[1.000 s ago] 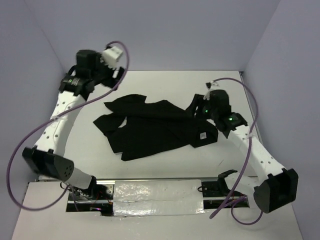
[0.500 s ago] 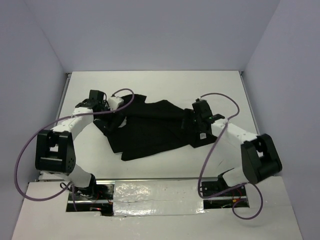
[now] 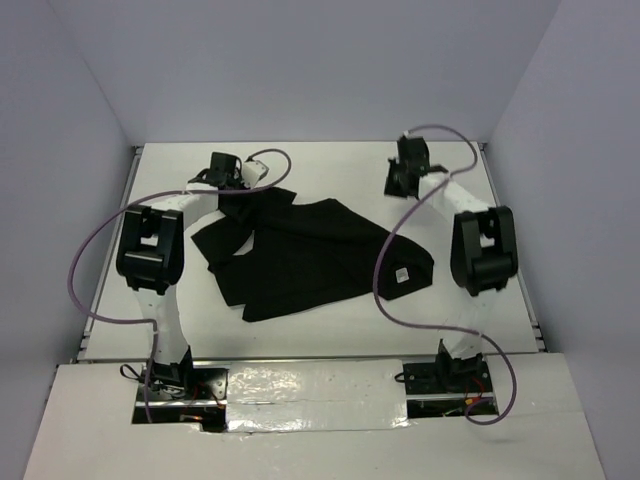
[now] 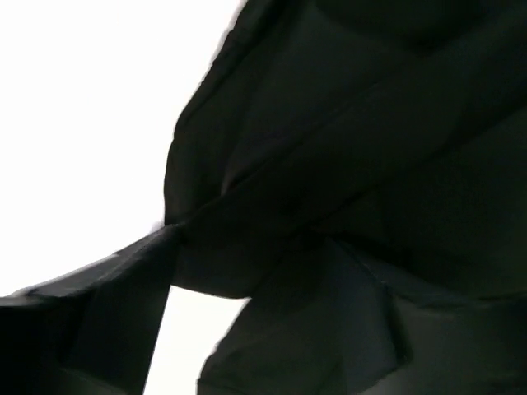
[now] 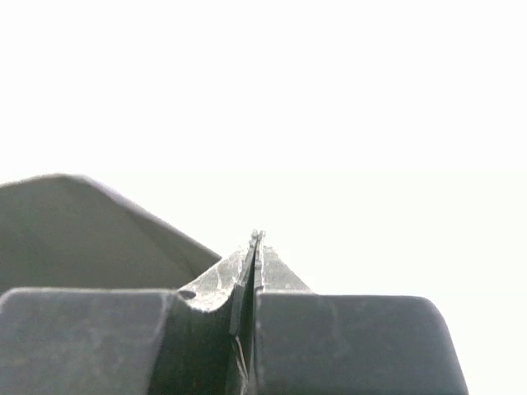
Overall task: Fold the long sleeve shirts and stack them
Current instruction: Flatten the shirt out
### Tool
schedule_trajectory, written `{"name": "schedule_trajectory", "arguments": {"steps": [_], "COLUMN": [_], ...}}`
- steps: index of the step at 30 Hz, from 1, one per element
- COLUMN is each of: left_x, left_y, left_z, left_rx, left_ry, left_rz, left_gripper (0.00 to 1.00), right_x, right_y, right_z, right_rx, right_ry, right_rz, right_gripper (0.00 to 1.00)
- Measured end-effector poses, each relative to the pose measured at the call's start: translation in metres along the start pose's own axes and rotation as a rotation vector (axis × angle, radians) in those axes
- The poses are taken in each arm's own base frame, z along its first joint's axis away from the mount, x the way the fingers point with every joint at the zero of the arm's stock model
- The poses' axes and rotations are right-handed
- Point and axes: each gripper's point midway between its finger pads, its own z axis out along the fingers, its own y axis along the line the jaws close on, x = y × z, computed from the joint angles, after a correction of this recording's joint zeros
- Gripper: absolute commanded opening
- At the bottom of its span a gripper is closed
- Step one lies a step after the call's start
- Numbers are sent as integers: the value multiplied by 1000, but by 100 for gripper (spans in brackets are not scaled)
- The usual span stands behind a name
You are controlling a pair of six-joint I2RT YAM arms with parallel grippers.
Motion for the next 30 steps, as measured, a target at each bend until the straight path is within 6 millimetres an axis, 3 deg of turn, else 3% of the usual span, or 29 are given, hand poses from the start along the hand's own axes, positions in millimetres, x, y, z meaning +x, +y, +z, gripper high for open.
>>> {"name": "schedule_trajectory", "arguments": {"steps": [2, 3, 4, 5, 6, 7, 9, 10, 14, 17, 20, 24, 26, 27, 28, 30], "left_x": [-13, -13, -11, -7, -6, -6, -5, -3, 3, 5, 6, 2, 5, 7, 10, 15], "left_y": [5, 5, 4, 3, 2, 2, 1, 1, 5, 9, 10, 10, 8, 7, 6, 5], "left_z": [8, 13, 18, 20, 22, 21, 21, 20, 15, 10, 0, -8, -9, -9, -9, -11], "left_rx": [-22, -23, -18, -15, -10, -11, -11, -11, -15, -21, -21, -20, -20, -21, -19, -16], "left_ry": [-18, -13, -2, 10, 14, 16, 15, 16, 27, 29, 23, 13, 19, 24, 30, 44], "left_rz": [2, 7, 14, 9, 8, 12, 11, 7, -37, -71, -97, -110, -123, -127, -129, -138], "left_gripper": [54, 31, 17, 0, 0, 0, 0, 0, 0, 0, 0, 0, 0, 0, 0, 0], "right_x": [-55, -79, -100, -115, -118, -115, -90, -69, 22, 53, 78, 130, 149, 155, 161, 156], "right_y": [19, 29, 37, 43, 45, 44, 34, 27, -1, 5, 17, 9, 5, 4, 3, 6], "right_z": [17, 26, 31, 32, 32, 28, 15, 2, -68, -112, -126, -105, -87, -78, -68, -53], "right_rx": [-32, -48, -59, -71, -73, -67, -45, -31, 7, -38, -94, -87, -56, -44, -28, -11], "right_ry": [-76, -102, -129, -156, -158, -149, -114, -85, -10, -51, -74, 33, 105, 134, 169, 188], "right_rz": [-32, -46, -55, -60, -64, -62, -68, -64, -38, -15, 11, 59, 64, 61, 54, 37], "right_gripper": [0, 6, 13, 23, 50, 59, 73, 75, 81, 89, 97, 98, 88, 77, 49, 21]}}
